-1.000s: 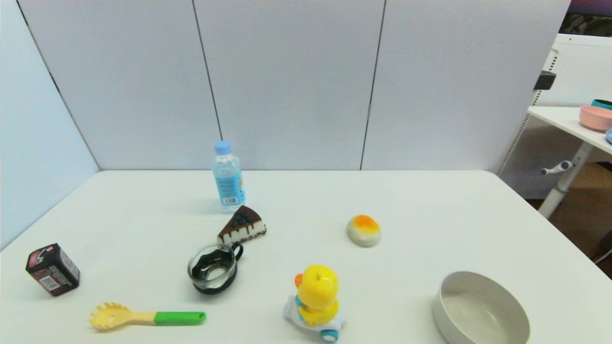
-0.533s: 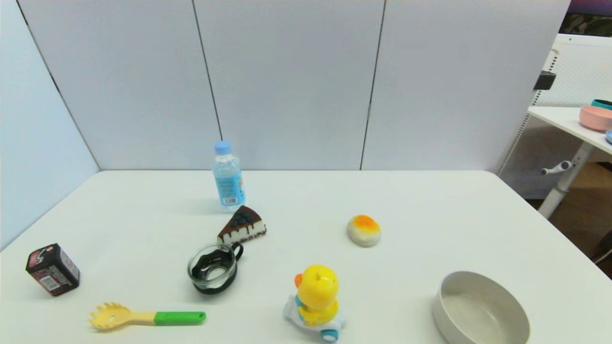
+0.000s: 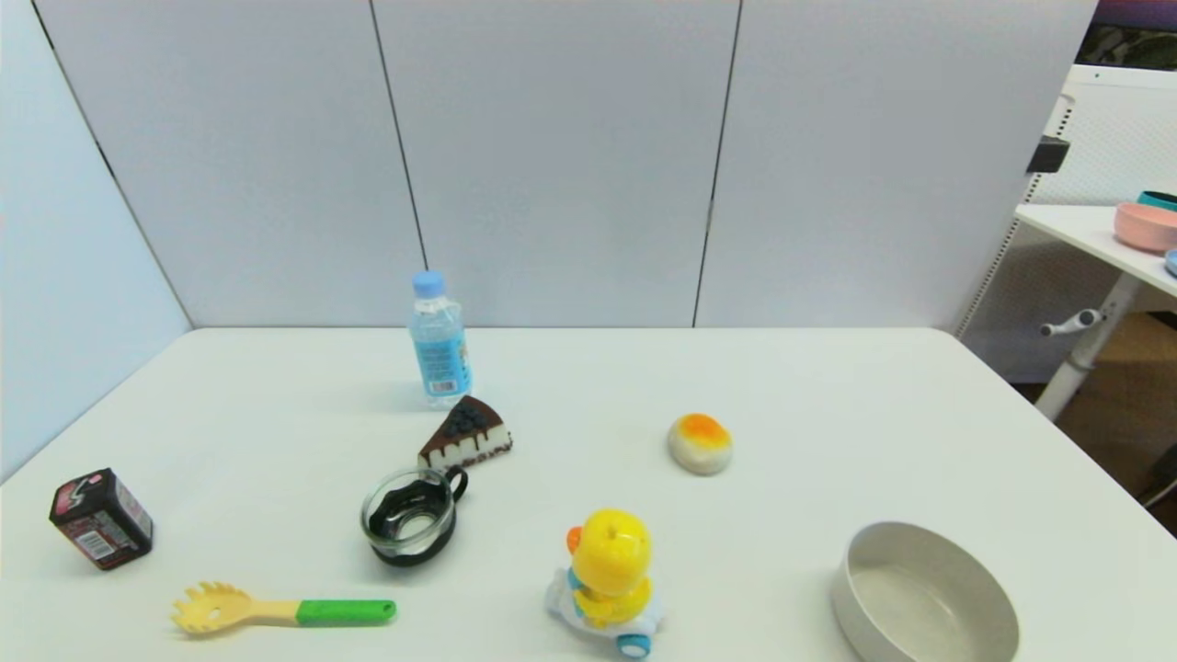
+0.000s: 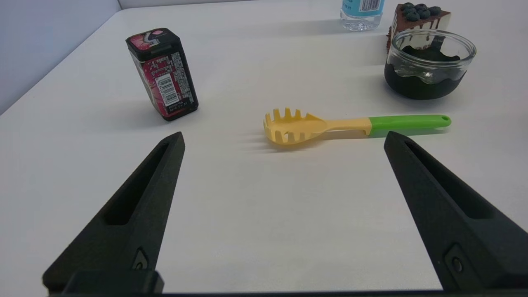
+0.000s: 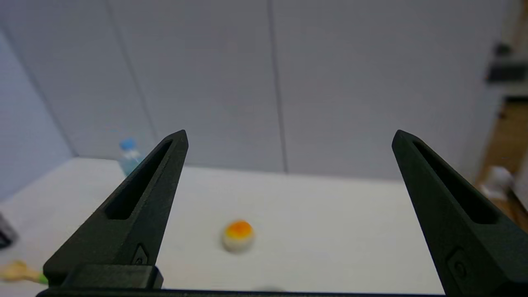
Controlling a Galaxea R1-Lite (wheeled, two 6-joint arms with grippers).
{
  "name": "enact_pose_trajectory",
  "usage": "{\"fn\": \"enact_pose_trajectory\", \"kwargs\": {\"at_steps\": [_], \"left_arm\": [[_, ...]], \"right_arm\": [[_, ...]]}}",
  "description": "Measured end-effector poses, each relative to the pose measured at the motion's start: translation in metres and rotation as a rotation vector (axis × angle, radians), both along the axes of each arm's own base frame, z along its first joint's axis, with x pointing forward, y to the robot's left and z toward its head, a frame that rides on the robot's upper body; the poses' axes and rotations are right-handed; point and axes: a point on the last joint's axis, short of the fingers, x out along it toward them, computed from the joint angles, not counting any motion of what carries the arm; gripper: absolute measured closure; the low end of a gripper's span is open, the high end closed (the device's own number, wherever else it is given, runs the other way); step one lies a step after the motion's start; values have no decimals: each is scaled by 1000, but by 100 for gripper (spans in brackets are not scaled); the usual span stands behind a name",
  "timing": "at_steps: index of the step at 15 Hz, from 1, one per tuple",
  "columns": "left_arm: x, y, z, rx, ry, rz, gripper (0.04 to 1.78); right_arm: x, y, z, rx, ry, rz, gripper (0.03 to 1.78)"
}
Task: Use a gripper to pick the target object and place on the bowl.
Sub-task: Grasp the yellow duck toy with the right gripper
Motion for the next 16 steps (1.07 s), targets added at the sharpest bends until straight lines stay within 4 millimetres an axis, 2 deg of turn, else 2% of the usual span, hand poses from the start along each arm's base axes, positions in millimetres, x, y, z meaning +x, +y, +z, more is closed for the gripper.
{"fn": "enact_pose_trajectory", "kwargs": {"at_steps": [2, 4, 6, 7, 9, 12, 14, 16], "left_arm": [[0, 0, 0, 0, 0, 0, 11], [0, 0, 0, 0, 0, 0, 11], [0, 0, 0, 0, 0, 0, 11], [0, 0, 0, 0, 0, 0, 11], [0, 0, 0, 0, 0, 0, 11], [0, 0, 0, 0, 0, 0, 11], [0, 0, 0, -1, 0, 0, 11], [0, 0, 0, 0, 0, 0, 11]], "right_arm": [[25, 11, 45, -16, -49, 104, 10], [51, 32, 82, -27, -98, 228, 10], [74, 59, 109, -45, -140, 337, 10], [87, 77, 116, -71, -148, 395, 10], [108, 117, 112, -167, -139, 518, 10], [137, 173, 81, -330, -44, 684, 10], [153, 197, 55, -413, 65, 771, 10], [164, 212, 27, -499, 176, 862, 10]]}}
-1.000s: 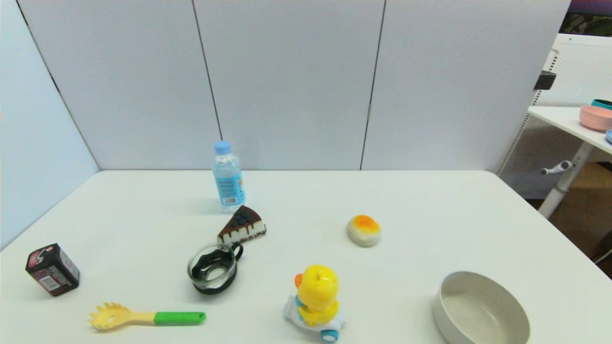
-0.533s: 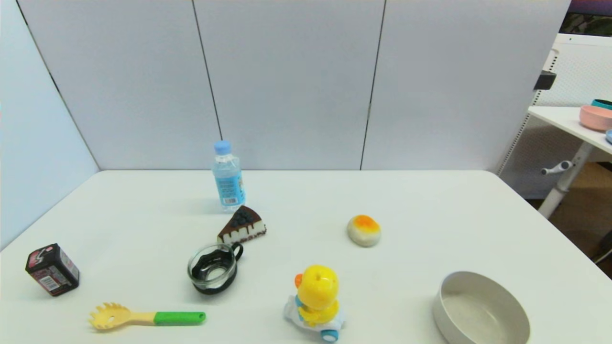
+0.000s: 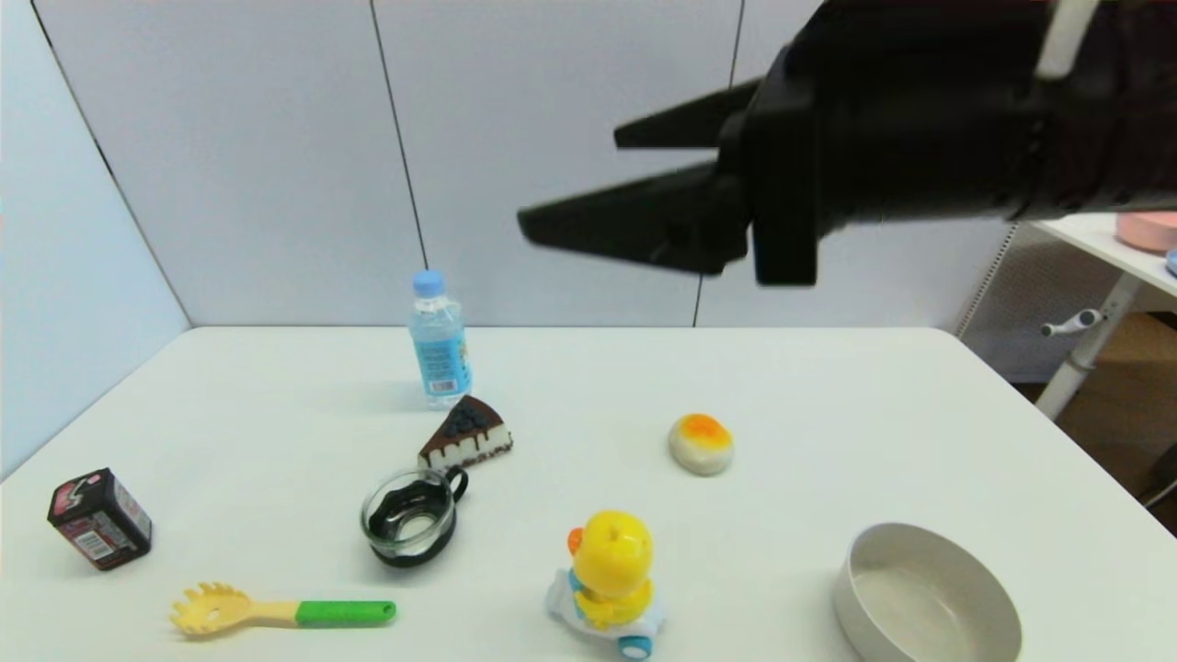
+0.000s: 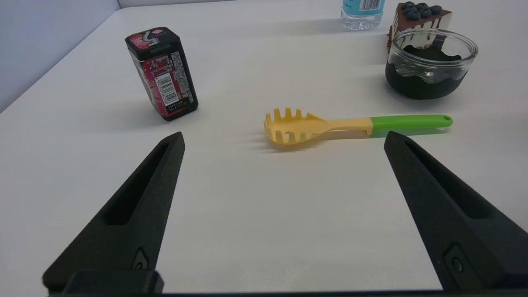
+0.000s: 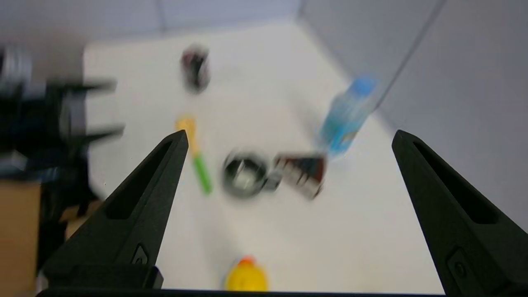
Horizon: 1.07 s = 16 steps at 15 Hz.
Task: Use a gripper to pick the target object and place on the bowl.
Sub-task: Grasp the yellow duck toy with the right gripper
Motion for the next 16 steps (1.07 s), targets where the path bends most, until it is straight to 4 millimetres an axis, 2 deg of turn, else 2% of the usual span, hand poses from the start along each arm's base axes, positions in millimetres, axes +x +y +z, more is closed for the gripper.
{"fn": "enact_pose_trajectory", "kwargs": {"at_steps": [4, 6, 9, 11, 16], "left_arm": [[0, 0, 0, 0, 0, 1, 11], [0, 0, 0, 0, 0, 1, 11], [0, 0, 0, 0, 0, 0, 11], [0, 0, 0, 0, 0, 1, 11], [0, 0, 0, 0, 0, 0, 11]], "right_arm": [[16, 4, -64, -209, 86, 91, 10], [18, -2, -95, -268, 148, 161, 10], [17, -18, -129, -282, 254, 227, 10], [15, -27, -145, -270, 275, 237, 10], [13, -32, -153, -226, 211, 227, 10]]}}
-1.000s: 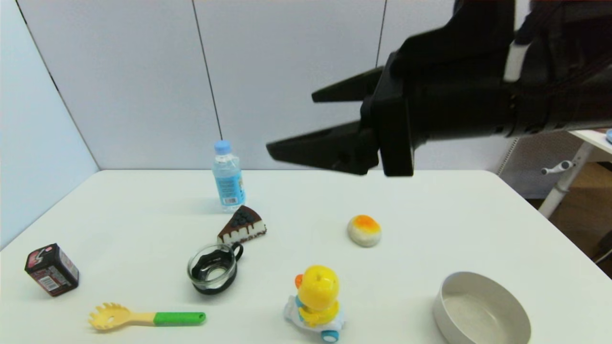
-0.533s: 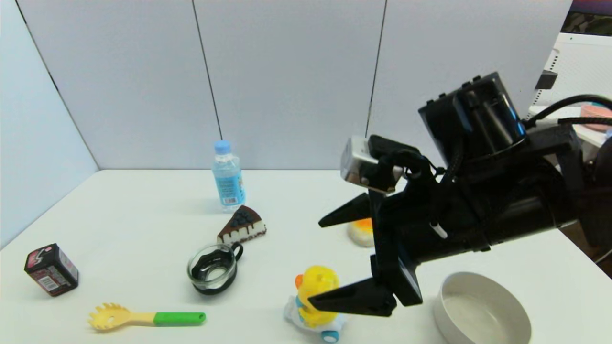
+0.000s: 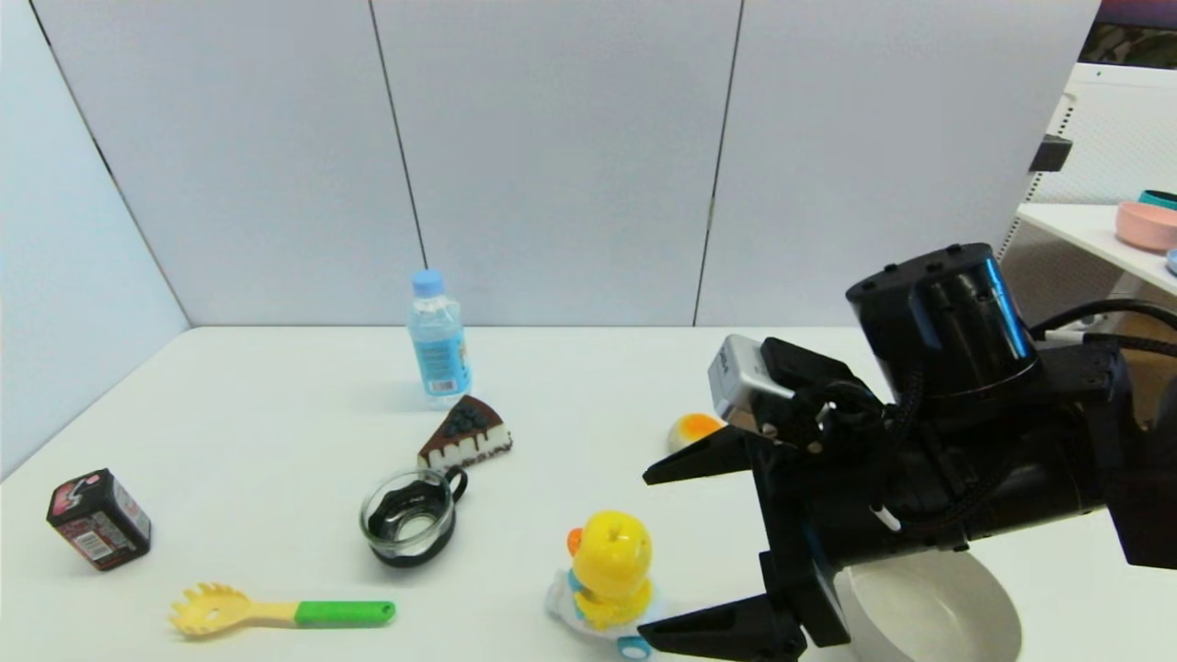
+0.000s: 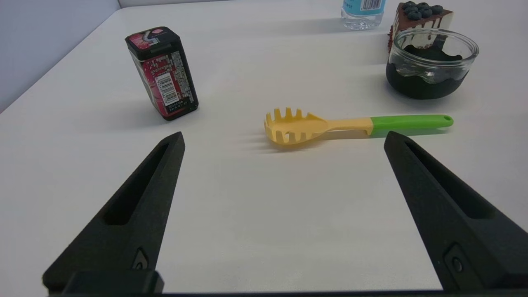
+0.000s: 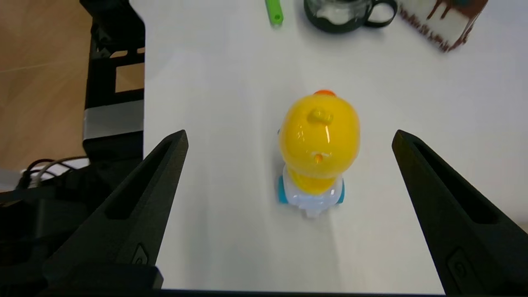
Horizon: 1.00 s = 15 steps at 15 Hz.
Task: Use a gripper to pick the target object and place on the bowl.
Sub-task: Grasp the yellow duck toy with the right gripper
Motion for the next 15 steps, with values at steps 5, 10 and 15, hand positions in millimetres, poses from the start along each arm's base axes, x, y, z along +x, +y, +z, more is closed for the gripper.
{"fn": "enact_pose_trajectory", "kwargs": {"at_steps": [5, 10, 15], "left_arm": [[0, 0, 0, 0, 0, 0, 11], [0, 0, 0, 0, 0, 0, 11], [0, 0, 0, -1, 0, 0, 11]], "right_arm": [[-6, 4, -16, 6, -83, -64, 10], [-17, 18, -26, 16, -43, -159, 10], [-16, 27, -34, -9, -26, -177, 10]]}}
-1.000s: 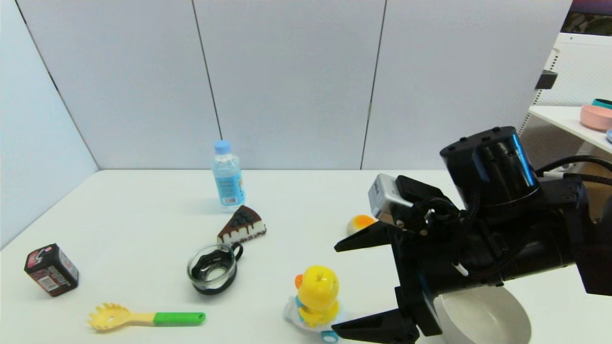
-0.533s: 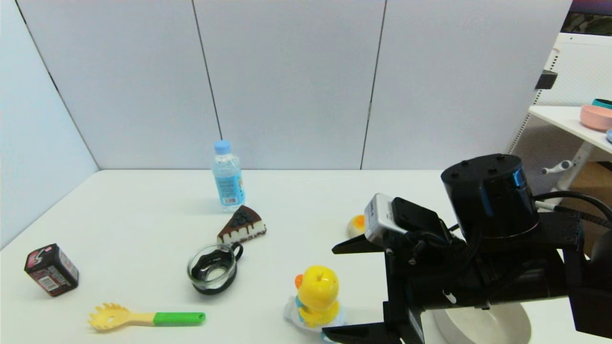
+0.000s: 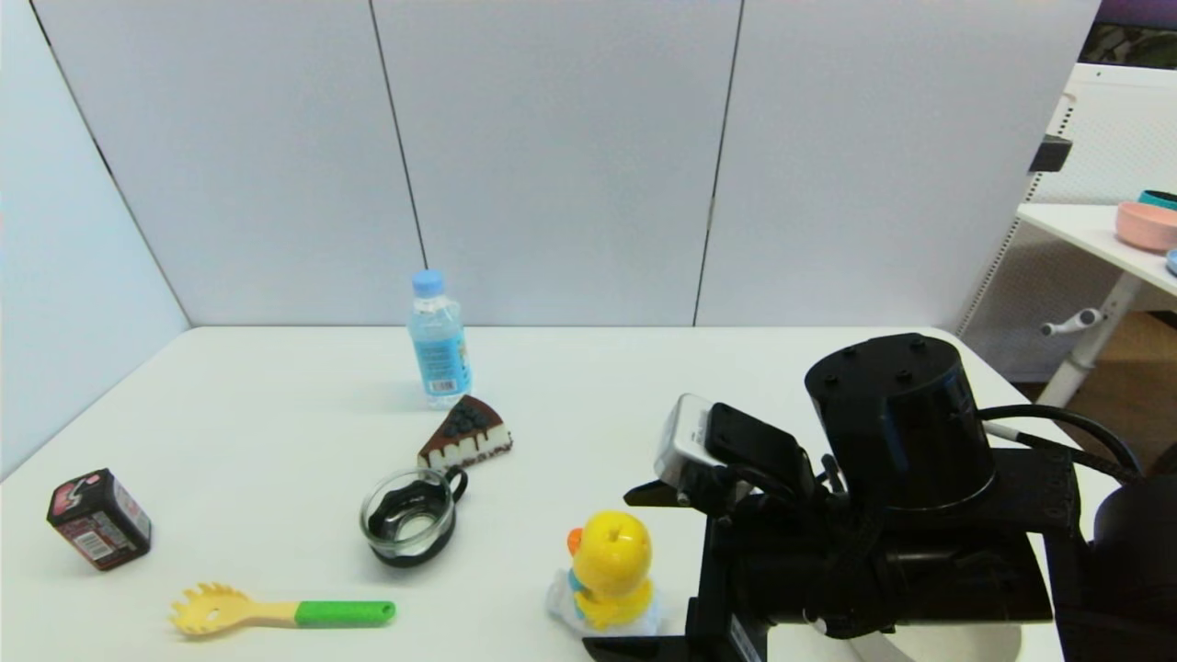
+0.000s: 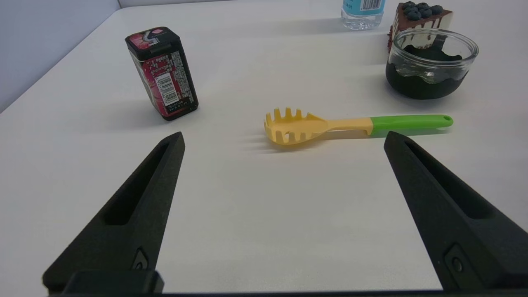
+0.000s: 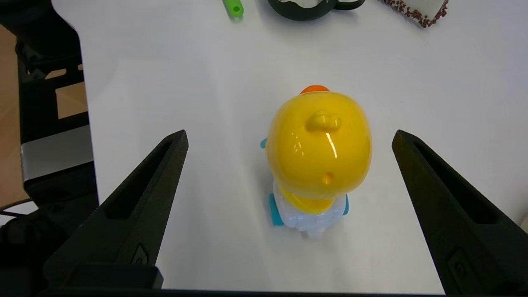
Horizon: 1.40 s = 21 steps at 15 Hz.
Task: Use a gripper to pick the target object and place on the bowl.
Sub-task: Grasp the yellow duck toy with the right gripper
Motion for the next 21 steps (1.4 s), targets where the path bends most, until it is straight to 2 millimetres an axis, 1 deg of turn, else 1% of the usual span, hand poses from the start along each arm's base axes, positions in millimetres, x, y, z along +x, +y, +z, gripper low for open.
{"fn": "enact_pose_trajectory", "kwargs": {"at_steps": [3, 6, 21], "left_arm": [[0, 0, 0, 1, 0, 0, 11], [0, 0, 0, 1, 0, 0, 11], [0, 0, 0, 1, 0, 0, 11]], "right_arm": [[8, 5, -3, 12, -13, -6, 10], [12, 8, -9, 1, -3, -6, 10], [17, 11, -22, -16, -1, -4, 10]]}}
